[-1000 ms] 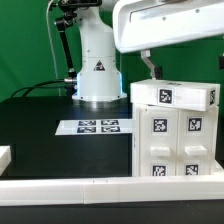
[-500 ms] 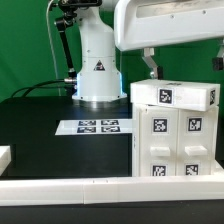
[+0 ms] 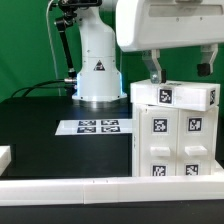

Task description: Assemble cabinet

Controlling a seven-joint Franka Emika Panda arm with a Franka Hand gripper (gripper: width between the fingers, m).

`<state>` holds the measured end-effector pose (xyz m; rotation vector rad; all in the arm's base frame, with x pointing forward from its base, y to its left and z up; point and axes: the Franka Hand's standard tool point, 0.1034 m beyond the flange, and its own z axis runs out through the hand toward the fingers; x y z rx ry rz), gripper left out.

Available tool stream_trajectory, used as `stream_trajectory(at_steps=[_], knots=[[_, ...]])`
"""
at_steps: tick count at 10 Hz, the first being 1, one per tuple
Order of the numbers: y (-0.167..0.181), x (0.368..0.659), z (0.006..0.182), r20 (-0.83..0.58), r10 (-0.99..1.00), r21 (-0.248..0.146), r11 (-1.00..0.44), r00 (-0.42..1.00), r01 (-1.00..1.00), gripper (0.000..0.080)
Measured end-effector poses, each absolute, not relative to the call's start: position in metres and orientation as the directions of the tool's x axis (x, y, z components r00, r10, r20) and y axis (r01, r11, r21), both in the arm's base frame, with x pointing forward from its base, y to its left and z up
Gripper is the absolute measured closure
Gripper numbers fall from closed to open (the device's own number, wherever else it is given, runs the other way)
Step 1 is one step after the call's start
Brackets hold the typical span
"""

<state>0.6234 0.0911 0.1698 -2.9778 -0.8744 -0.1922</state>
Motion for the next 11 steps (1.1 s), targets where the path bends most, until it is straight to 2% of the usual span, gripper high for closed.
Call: stream_trajectory(at_steps=[2, 7, 9, 11], knots=[[0.087, 0.622, 0.164, 0.112, 0.603, 0.019, -0.796, 0.790, 0.605, 0.0003], [0.086, 0.620, 0.154, 0.118, 0.538, 0.021, -0.842, 0.835, 0.540, 0.0003], [0.087, 0.620, 0.155, 0.119, 0.510, 0.019, -0.859, 0.852, 0.511, 0.0248], [0.086, 0.620, 0.155, 0.120, 0.484, 0.015, -0.874, 0.867, 0.485, 0.0245]])
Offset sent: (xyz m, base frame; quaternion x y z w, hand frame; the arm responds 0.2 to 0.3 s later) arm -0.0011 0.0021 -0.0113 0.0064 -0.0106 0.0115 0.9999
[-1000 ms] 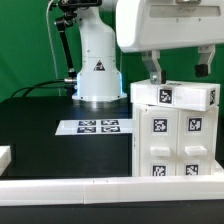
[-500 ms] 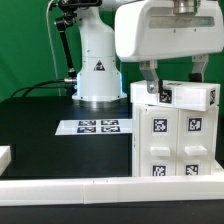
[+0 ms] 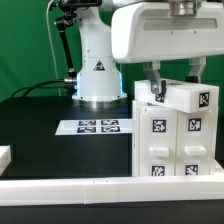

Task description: Assemble cabinet

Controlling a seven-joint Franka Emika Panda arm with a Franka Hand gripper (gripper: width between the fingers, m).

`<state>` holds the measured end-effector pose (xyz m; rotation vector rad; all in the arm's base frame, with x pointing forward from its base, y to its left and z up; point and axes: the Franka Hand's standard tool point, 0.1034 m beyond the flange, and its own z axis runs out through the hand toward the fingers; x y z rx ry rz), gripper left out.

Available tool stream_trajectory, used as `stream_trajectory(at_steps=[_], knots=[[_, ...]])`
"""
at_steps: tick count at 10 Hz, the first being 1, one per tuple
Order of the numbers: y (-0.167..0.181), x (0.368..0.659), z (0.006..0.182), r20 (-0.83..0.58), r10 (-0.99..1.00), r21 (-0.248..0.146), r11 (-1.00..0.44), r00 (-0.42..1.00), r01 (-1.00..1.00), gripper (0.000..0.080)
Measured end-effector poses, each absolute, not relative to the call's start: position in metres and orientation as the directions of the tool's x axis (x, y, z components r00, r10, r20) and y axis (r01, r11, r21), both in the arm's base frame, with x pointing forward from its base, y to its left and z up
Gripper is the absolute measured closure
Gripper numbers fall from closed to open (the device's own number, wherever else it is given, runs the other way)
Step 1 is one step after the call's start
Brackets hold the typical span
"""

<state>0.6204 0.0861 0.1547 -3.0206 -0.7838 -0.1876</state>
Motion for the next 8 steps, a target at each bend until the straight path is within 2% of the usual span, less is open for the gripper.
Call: stream_trajectory(at_steps=[5, 8], knots=[[0.0839, 0.6213, 0.1551, 0.124, 0.124, -0.029, -0.991, 0.984, 0.129, 0.0245], [0.0823, 0.6192, 0.1562, 0.156, -0.210, -0.075, -0.977, 0.965, -0.200, 0.0243]])
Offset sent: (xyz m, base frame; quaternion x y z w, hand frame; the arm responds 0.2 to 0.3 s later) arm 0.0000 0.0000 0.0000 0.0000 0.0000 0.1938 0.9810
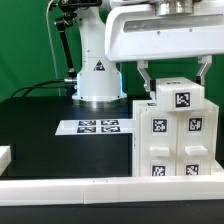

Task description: Assemble cabinet

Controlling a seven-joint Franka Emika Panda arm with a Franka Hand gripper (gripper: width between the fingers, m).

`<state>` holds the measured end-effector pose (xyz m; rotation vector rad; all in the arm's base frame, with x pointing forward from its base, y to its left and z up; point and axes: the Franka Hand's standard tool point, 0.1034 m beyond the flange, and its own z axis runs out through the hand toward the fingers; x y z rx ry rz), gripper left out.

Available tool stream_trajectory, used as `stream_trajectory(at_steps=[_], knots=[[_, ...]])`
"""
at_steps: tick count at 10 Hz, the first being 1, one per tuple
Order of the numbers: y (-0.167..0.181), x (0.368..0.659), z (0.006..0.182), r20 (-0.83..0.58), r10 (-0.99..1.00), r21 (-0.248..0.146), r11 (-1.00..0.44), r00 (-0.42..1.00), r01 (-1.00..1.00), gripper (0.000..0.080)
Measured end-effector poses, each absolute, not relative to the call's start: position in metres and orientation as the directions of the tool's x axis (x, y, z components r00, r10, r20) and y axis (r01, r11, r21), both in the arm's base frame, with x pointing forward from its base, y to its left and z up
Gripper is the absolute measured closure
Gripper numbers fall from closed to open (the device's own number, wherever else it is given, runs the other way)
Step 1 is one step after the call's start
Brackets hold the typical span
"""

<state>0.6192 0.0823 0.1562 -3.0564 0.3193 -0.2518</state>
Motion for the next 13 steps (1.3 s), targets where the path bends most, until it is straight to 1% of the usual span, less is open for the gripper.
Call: stream_trajectory(at_steps=[3, 6, 9, 13], knots=[[0.0798, 0.6180, 0.1563, 0.125, -0.512, -0.112, -0.858, 0.850, -0.500, 0.0243], [0.0793, 0.6158, 0.1562, 0.083, -0.729, -0.130, -0.684, 0.680, -0.718, 0.0243], [0.0791, 0.6140, 0.1561, 0.041, -0.866, -0.133, -0.499, 0.499, -0.856, 0.0243], [0.0801, 0.6136, 0.1559, -0.028, -0.970, -0.128, -0.235, 0.240, -0.964, 0.0242]])
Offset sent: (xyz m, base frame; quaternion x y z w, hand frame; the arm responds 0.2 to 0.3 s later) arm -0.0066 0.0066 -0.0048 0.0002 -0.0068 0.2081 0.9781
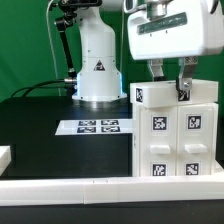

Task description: Assemble cabinet

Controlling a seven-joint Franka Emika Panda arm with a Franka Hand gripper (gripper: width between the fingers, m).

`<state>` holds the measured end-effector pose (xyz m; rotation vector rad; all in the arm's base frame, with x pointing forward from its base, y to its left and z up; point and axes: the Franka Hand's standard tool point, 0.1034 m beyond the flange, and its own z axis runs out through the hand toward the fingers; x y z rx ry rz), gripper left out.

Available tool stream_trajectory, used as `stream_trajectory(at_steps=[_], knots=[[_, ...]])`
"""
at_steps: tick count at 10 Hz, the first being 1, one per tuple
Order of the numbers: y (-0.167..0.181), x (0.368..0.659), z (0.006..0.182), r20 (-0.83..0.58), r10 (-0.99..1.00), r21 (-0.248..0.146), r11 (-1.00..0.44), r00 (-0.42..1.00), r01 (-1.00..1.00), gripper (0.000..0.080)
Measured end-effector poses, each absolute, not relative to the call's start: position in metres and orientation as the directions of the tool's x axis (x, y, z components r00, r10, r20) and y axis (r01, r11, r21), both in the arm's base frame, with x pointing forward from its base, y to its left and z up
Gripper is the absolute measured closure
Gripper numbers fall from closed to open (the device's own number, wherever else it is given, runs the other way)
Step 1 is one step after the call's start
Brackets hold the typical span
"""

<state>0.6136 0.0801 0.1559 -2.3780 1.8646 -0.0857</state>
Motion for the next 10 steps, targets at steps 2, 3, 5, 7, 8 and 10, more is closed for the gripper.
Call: stream_trajectory(at_steps=[2, 3, 5, 7, 8, 10], knots=[[0.0802, 0.6129, 0.1556, -0.064, -0.994, -0.116, -0.076, 0.084, -0.990, 0.0242], [0.0799, 0.6131, 0.1555, -0.075, -0.997, -0.108, 0.008, 0.000, -0.994, 0.0242], [0.0788, 0.6138, 0.1551, -0.100, -0.988, -0.100, 0.126, -0.116, -0.987, 0.0242], [0.0778, 0.6137, 0.1548, -0.120, -0.979, -0.093, 0.177, -0.165, -0.980, 0.0242], [0.0771, 0.6131, 0.1545, -0.131, -0.966, -0.082, 0.236, -0.224, -0.968, 0.0242], [0.0760, 0.6123, 0.1545, -0.137, -0.950, -0.069, 0.292, -0.281, -0.954, 0.0242]])
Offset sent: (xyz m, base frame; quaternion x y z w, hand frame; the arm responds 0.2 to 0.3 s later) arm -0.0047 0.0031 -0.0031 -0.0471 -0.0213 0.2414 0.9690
